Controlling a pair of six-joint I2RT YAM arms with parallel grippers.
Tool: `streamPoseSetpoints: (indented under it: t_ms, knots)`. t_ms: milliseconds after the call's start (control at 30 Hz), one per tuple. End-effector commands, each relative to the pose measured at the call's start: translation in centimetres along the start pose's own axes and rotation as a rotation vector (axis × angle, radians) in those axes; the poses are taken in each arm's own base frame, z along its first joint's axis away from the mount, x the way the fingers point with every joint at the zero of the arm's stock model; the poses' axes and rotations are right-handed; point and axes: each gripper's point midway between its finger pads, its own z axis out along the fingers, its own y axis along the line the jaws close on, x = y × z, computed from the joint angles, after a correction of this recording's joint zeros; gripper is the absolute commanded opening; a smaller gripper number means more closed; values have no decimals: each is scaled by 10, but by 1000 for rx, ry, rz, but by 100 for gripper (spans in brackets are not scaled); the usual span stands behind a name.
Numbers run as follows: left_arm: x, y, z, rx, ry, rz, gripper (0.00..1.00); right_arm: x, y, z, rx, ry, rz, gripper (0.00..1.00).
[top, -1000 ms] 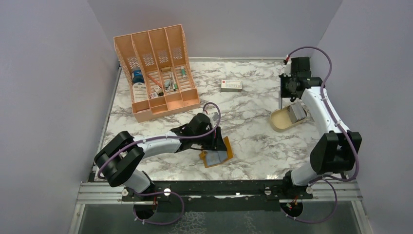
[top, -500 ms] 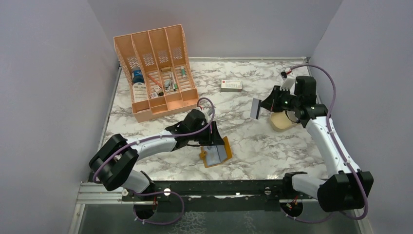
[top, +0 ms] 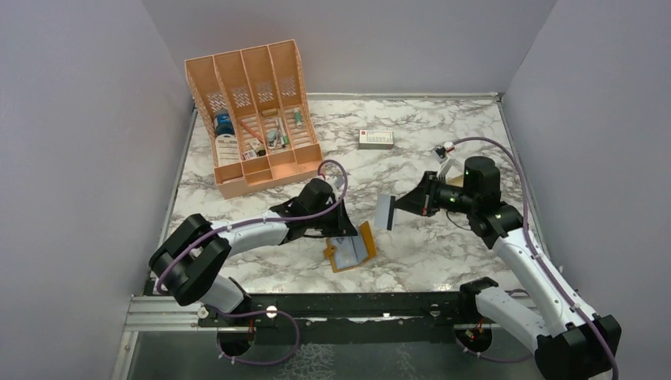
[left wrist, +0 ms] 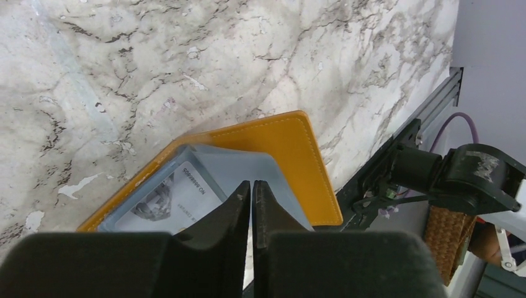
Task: Put the credit cards into the card holder
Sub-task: Pick up the credit card from the storage box.
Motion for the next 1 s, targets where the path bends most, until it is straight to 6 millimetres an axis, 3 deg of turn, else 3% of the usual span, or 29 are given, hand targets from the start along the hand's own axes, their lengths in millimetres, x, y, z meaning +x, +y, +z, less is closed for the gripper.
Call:
streamPoseSetpoints:
  t_ms: [0,300,433,667,967]
  knots:
    - [-8,-3,9,15,-15,-6,7,12,19,10,-97,18,41,1]
    - [-3,-1,20,24,20,-24,9,55,27,44,-168,119,76,1]
    - [-3,1,20,21,15,-35,9,73,21,59,-173,152,74,1]
    - [-17,8,5,-6,-25,-59,11,100,4,83,-164,221,103,1]
    - [-34,20,-28,-19,-86,-101,19,127,-44,98,13,287,116,1]
